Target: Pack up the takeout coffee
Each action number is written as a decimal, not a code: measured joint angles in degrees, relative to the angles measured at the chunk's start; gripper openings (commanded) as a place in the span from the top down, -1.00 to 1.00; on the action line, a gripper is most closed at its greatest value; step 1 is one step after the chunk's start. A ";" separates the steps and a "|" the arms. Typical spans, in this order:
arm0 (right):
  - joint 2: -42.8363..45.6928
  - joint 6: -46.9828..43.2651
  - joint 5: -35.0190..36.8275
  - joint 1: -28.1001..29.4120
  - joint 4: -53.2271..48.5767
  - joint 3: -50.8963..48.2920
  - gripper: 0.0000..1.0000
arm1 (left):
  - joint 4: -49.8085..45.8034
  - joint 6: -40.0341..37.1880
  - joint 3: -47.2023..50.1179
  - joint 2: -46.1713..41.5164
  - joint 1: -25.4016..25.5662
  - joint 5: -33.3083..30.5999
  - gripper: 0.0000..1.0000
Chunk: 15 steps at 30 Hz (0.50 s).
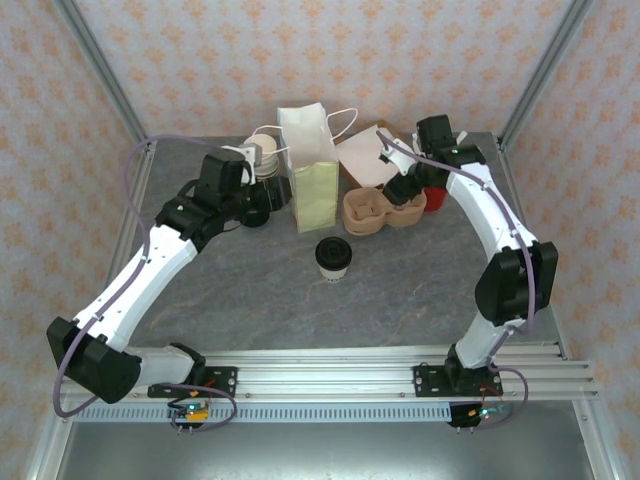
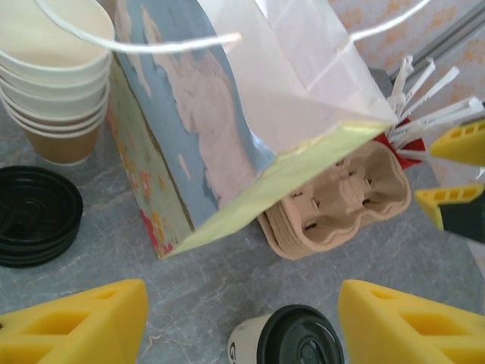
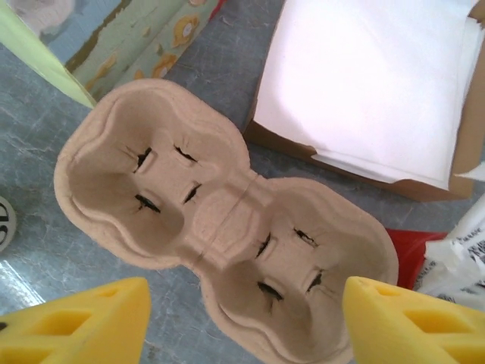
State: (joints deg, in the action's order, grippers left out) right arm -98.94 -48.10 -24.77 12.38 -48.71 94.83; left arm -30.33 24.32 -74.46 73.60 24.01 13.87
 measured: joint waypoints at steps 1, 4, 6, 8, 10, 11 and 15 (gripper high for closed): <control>-0.35 0.00 -0.92 0.20 -0.15 0.28 -0.30 | -0.07 0.00 0.11 0.02 0.61 -0.24 -0.35; 0.17 1.03 -3.08 2.08 -0.48 -1.70 -0.29 | -0.15 0.02 1.51 -0.37 1.64 -1.07 -0.35; 2.03 3.74 -4.92 4.28 0.04 -5.55 -0.28 | -0.48 -0.02 2.86 -0.76 1.66 -2.25 -0.35; 4.39 8.61 -7.13 6.67 0.33 -9.31 -0.28 | -1.53 -0.20 3.85 -1.11 1.60 -3.43 -0.35; 6.64 14.91 -9.25 8.59 0.61 -12.09 -0.28 | -2.25 -0.35 4.07 -1.25 1.62 -4.24 -0.35; 7.48 18.67 -9.94 9.11 1.07 -12.98 -0.28 | -2.51 -0.42 4.09 -1.38 1.62 -4.63 -0.35; 10.01 34.86 -12.46 10.60 4.59 -17.66 -0.32 | -2.91 -0.44 4.44 -2.29 1.60 -5.95 -0.35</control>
State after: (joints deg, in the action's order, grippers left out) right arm -88.92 -13.23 -37.23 22.98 -44.12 77.17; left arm -33.23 23.88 -70.02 71.31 25.61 7.92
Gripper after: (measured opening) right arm 0.652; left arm 0.675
